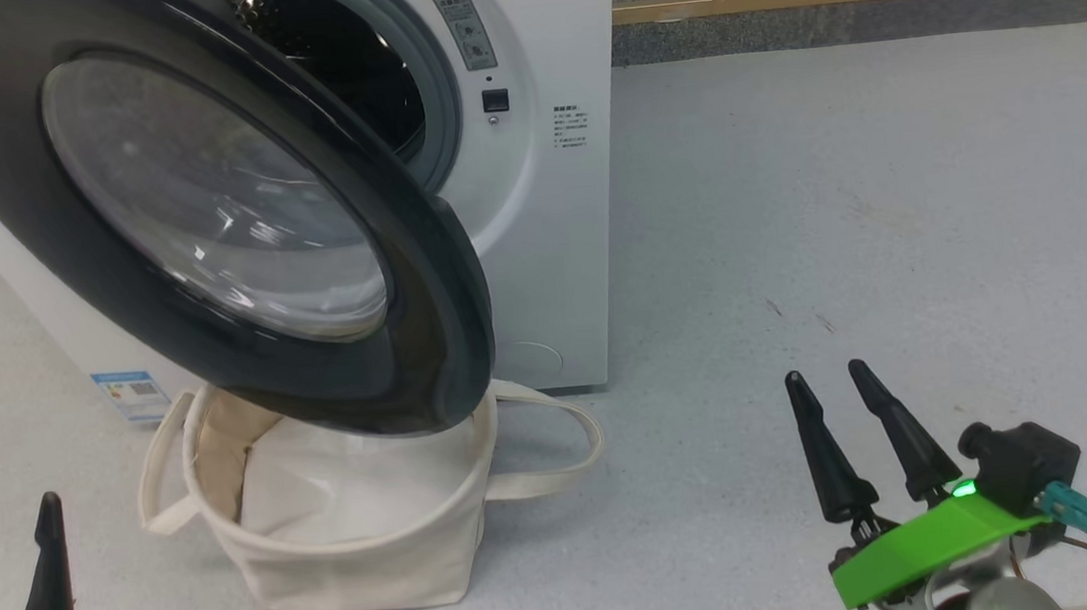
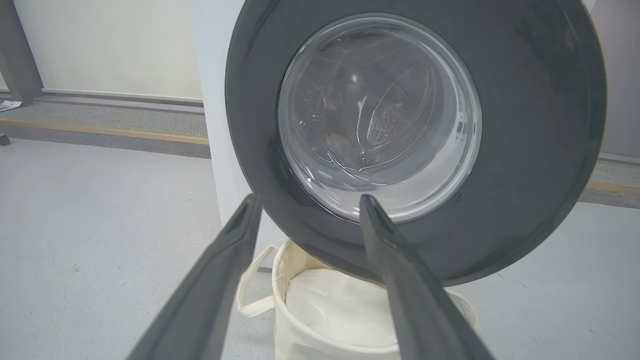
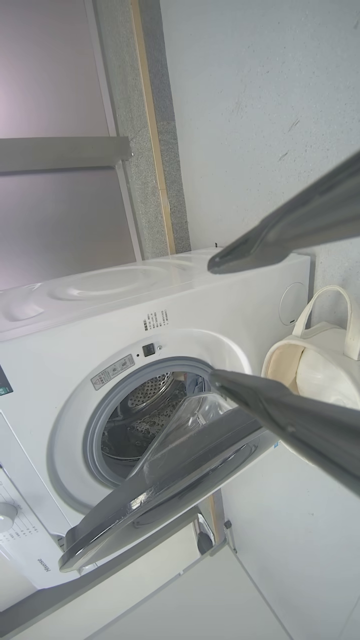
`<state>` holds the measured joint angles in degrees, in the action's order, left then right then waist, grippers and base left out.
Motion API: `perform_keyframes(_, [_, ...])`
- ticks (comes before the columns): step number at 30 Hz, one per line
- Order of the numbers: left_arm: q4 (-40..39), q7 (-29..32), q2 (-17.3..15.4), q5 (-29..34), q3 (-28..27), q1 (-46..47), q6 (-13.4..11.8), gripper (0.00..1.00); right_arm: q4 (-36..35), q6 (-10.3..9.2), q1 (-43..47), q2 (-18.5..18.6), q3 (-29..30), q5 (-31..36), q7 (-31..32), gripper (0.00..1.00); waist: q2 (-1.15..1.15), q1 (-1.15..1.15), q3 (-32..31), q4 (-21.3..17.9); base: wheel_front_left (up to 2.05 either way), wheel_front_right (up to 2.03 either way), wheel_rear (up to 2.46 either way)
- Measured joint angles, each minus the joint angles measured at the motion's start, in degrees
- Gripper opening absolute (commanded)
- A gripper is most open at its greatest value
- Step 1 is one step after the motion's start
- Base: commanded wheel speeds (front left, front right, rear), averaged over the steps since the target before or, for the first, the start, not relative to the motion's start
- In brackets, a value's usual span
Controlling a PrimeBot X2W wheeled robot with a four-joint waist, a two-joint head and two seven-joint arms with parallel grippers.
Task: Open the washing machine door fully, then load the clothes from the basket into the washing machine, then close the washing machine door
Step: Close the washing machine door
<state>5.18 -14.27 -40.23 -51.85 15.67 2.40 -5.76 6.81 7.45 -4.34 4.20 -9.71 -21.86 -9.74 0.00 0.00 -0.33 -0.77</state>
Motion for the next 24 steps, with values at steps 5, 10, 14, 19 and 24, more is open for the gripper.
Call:
perform_keyframes(5, [0.0, 0.0, 0.01, 0.02, -0.54, 0.0, 0.22, 1.0, -0.29, 0.0, 0.02, -0.02, 0.83, 0.0, 0.07, 1.0, 0.0, 0.0, 0.22, -0.28, 0.0, 0.0, 0.0])
perform_keyframes(10, [0.01, 0.0, 0.04, 0.09, -0.6, 0.0, 0.26, 1.0, -0.45, 0.0, 0.08, -0.08, 1.36, 0.09, 0.16, 1.0, 0.0, 0.0, 0.42, -0.45, 0.0, 0.0, 0.0])
perform_keyframes(14, [-0.02, 0.0, 0.16, 0.1, -0.6, 0.0, 0.27, 1.0, -1.16, 0.0, 0.09, -0.12, 1.68, 0.3, 0.16, 0.0, 0.0, 0.0, 0.55, -0.31, 0.0, 0.0, 0.0])
perform_keyframes(19, [-0.09, 0.0, 0.77, 0.6, -0.52, 0.06, 0.62, 1.0, -3.3, 0.0, -0.05, -0.16, 1.79, 0.73, 0.73, 0.0, 0.0, 0.0, 0.86, 0.41, 0.0, 0.0, 0.0])
perform_keyframes(24, [-0.08, 0.0, 1.87, 1.01, 0.92, 0.7, 0.86, 1.0, -6.23, 0.0, -3.19, -0.18, -0.24, 1.18, 2.29, 0.0, 0.0, 0.0, 1.66, 1.72, 0.0, 0.0, 0.0])
